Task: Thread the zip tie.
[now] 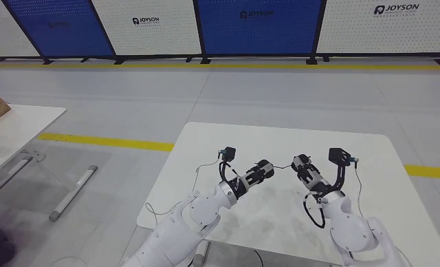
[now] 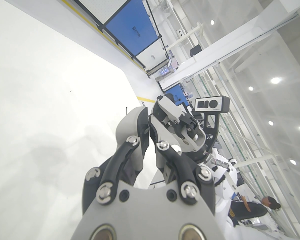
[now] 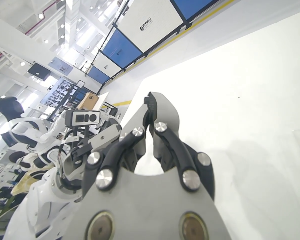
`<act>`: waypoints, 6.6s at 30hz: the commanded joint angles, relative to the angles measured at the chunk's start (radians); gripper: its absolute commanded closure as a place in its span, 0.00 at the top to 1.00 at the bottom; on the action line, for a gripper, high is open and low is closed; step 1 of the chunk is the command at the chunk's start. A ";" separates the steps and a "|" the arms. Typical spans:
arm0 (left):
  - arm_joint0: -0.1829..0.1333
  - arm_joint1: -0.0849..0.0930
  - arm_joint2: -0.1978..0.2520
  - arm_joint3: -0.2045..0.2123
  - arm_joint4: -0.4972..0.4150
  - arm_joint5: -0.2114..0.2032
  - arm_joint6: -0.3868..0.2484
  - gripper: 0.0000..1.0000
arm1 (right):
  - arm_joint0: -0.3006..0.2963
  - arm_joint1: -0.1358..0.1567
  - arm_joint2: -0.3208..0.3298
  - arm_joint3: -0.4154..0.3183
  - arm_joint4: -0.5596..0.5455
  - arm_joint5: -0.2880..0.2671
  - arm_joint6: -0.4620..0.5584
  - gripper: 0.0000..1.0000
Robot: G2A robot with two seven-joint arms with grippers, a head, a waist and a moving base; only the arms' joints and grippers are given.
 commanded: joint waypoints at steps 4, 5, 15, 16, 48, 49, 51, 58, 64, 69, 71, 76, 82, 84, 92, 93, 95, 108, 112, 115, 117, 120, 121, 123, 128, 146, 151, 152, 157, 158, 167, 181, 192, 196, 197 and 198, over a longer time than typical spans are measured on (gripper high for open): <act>0.000 0.000 0.000 0.000 0.000 0.000 0.000 0.00 | -0.004 -0.002 0.001 -0.006 -0.006 0.001 -0.010 0.00; 0.000 0.000 0.000 0.000 0.000 0.000 0.000 0.00 | -0.005 -0.002 0.002 -0.009 -0.007 0.001 -0.013 0.00; 0.000 0.000 0.000 0.000 0.000 0.000 0.000 0.00 | -0.016 -0.003 0.012 -0.022 -0.013 0.001 -0.012 0.00; 0.000 0.000 0.000 0.000 0.000 0.000 0.000 0.00 | -0.015 -0.004 0.011 -0.022 -0.013 0.002 -0.011 0.00; 0.000 0.000 0.000 0.000 0.000 0.000 0.000 0.00 | -0.014 -0.014 0.005 -0.005 -0.036 0.004 -0.010 0.00; 0.000 0.000 0.000 0.000 0.000 0.000 0.000 0.00 | -0.015 -0.015 0.005 -0.004 -0.037 0.005 -0.014 0.00; 0.000 0.000 0.000 0.000 0.000 0.000 0.000 0.00 | -0.017 -0.015 0.008 -0.005 -0.035 0.003 -0.020 0.00; 0.000 0.000 0.000 0.000 0.000 0.000 0.000 0.00 | -0.027 -0.015 0.024 -0.016 -0.035 -0.004 -0.021 0.00; 0.000 0.000 0.000 0.000 0.000 0.000 0.000 0.00 | -0.025 -0.016 0.019 -0.021 -0.042 -0.007 -0.013 0.00; 0.000 0.000 0.000 0.000 0.000 0.000 0.000 0.00 | -0.014 -0.018 0.012 -0.007 -0.052 0.000 0.002 0.00; 0.000 0.000 0.000 0.000 0.000 0.000 0.000 0.00 | -0.011 -0.019 0.011 -0.003 -0.053 0.001 0.004 0.00; 0.000 0.000 0.000 0.000 0.000 0.000 0.000 0.00 | -0.008 -0.021 0.008 -0.001 -0.051 -0.003 0.008 0.00; 0.000 0.000 0.000 0.000 0.000 0.000 0.000 0.00 | -0.002 -0.025 -0.003 0.013 -0.031 -0.013 0.002 0.00; 0.000 0.000 0.000 0.000 0.000 0.000 0.000 0.00 | 0.004 -0.028 -0.012 0.027 -0.027 -0.016 -0.004 0.00; 0.000 0.000 0.000 0.000 0.000 0.000 0.000 0.00 | 0.042 -0.039 -0.035 0.087 0.039 -0.035 0.010 0.00; 0.000 0.000 0.000 0.000 0.000 0.000 0.000 0.00 | 0.044 -0.040 -0.034 0.089 0.054 -0.038 0.011 0.00; 0.000 0.000 0.000 0.000 0.000 0.000 0.000 0.00 | 0.045 -0.042 -0.029 0.091 0.087 -0.046 0.004 0.00; 0.000 0.000 0.000 0.000 0.000 0.000 0.000 0.00 | 0.033 -0.040 -0.009 0.095 0.065 -0.056 -0.001 0.00; 0.003 -0.002 0.002 -0.003 -0.012 0.000 0.008 0.00 | 0.028 -0.040 -0.005 0.086 0.068 -0.071 0.002 0.00; 0.006 -0.004 0.001 -0.003 -0.039 -0.016 0.014 0.00 | 0.022 -0.040 -0.001 0.081 0.077 -0.082 0.001 0.00; 0.008 -0.004 0.000 -0.004 -0.058 -0.032 0.009 0.00 | 0.020 -0.039 0.001 0.080 0.079 -0.085 0.001 0.00; 0.013 -0.005 -0.007 -0.007 -0.118 -0.057 -0.024 0.00 | 0.018 -0.040 0.003 0.080 0.092 -0.090 0.006 0.00; 0.014 -0.003 -0.011 -0.009 -0.130 -0.063 -0.043 0.00 | 0.017 -0.040 0.006 0.079 0.109 -0.098 0.013 0.00; 0.016 -0.001 -0.018 -0.012 -0.130 -0.067 -0.054 0.00 | 0.016 -0.040 0.012 0.077 0.123 -0.103 0.021 0.00; 0.023 0.000 -0.022 -0.016 -0.097 -0.054 -0.029 0.00 | 0.012 -0.038 0.021 0.067 0.123 -0.106 0.029 0.00; 0.019 -0.012 -0.001 -0.016 -0.053 0.069 0.071 0.00 | -0.031 -0.036 0.030 0.043 0.067 -0.125 -0.047 0.49; 0.022 -0.014 -0.002 -0.013 -0.058 0.079 0.078 0.00 | -0.047 -0.033 0.025 0.038 0.013 -0.128 -0.044 0.44; 0.022 -0.014 -0.002 -0.013 -0.058 0.080 0.080 0.00 | -0.050 -0.033 0.023 0.037 0.006 -0.128 -0.041 0.42; 0.024 -0.016 -0.004 -0.012 -0.061 0.078 0.087 0.00 | -0.052 -0.031 0.019 0.033 -0.013 -0.134 -0.016 0.38; 0.024 -0.016 -0.004 -0.012 -0.061 0.076 0.088 0.00 | -0.052 -0.031 0.018 0.032 -0.019 -0.136 -0.008 0.38; 0.031 -0.016 -0.009 -0.018 -0.059 0.041 0.076 0.00 | -0.050 -0.030 0.017 0.030 -0.027 -0.137 0.004 0.09; 0.041 -0.015 -0.004 -0.031 -0.028 -0.029 0.042 0.00 | -0.044 -0.030 0.018 0.032 -0.020 -0.157 0.017 0.00; 0.044 -0.016 -0.006 -0.032 -0.040 -0.042 0.035 0.00 | -0.042 -0.026 0.025 0.033 0.004 -0.187 0.067 0.11; 0.042 -0.016 -0.012 -0.026 -0.046 -0.016 0.047 0.00 | -0.045 -0.026 0.025 0.033 0.010 -0.207 0.062 0.89; 0.042 -0.017 -0.012 -0.024 -0.048 -0.013 0.048 0.00 | -0.046 -0.025 0.026 0.034 0.011 -0.213 0.059 0.89; 0.042 -0.017 -0.013 -0.023 -0.049 -0.010 0.049 0.00 | -0.048 -0.025 0.028 0.034 0.012 -0.216 0.055 0.87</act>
